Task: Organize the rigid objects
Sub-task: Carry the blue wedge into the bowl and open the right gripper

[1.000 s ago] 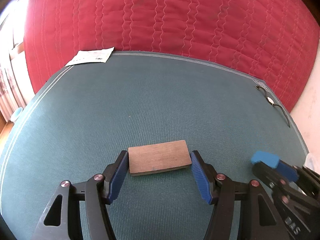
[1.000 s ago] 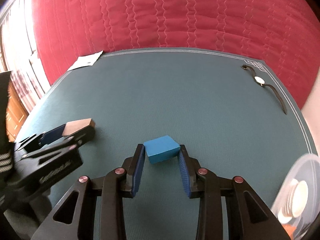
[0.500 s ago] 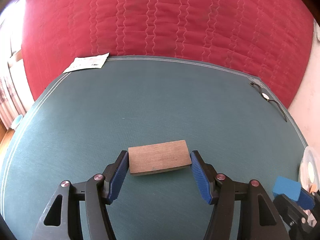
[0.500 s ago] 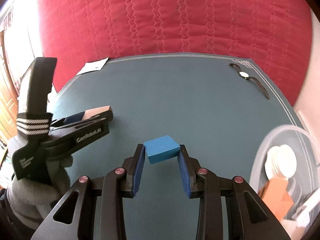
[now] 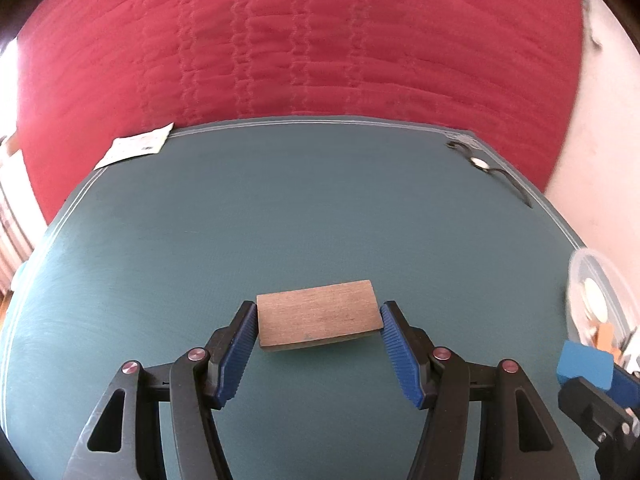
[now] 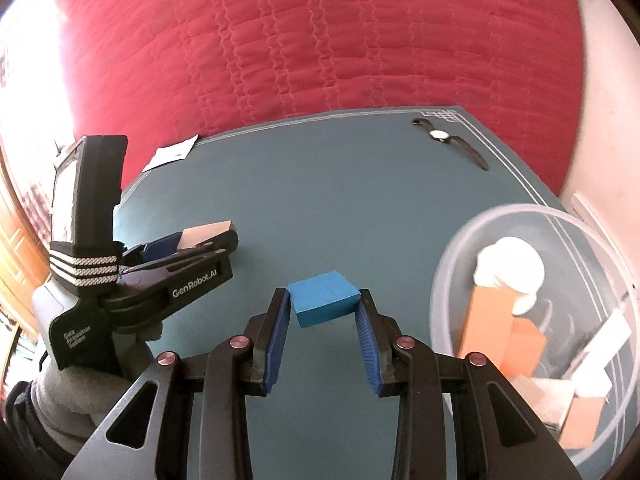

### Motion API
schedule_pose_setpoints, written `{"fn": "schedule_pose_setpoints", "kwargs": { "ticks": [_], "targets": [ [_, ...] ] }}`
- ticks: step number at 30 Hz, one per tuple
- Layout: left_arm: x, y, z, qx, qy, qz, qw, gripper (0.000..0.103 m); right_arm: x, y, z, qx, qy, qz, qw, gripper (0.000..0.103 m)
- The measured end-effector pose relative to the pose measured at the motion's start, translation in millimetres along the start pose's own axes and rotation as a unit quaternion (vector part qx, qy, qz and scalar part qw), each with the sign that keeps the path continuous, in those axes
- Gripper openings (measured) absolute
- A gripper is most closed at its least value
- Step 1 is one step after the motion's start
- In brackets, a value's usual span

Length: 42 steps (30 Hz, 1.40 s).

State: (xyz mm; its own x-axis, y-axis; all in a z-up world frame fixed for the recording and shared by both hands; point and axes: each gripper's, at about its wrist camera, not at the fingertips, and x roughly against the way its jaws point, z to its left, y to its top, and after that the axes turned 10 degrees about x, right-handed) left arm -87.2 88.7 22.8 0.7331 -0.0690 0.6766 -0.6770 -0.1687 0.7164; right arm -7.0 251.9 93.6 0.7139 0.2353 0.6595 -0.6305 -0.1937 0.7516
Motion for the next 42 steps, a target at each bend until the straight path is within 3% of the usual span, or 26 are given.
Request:
{"fn": "schedule_pose_setpoints", "kwargs": {
  "ticks": [18,42],
  "targets": [
    [23.3,-31.4,-43.9,-0.067,-0.049,0.001,0.9966,0.065,28.8,-28.1,-60.1,-0.068,-0.060,-0.010,0.996,0.035],
    [34.6,-45.7,-62.9,-0.087,-0.065,0.000,0.9941,0.065,38.1,-47.0,-106.0,-0.115,-0.119,-0.005,0.986,0.035]
  ]
}}
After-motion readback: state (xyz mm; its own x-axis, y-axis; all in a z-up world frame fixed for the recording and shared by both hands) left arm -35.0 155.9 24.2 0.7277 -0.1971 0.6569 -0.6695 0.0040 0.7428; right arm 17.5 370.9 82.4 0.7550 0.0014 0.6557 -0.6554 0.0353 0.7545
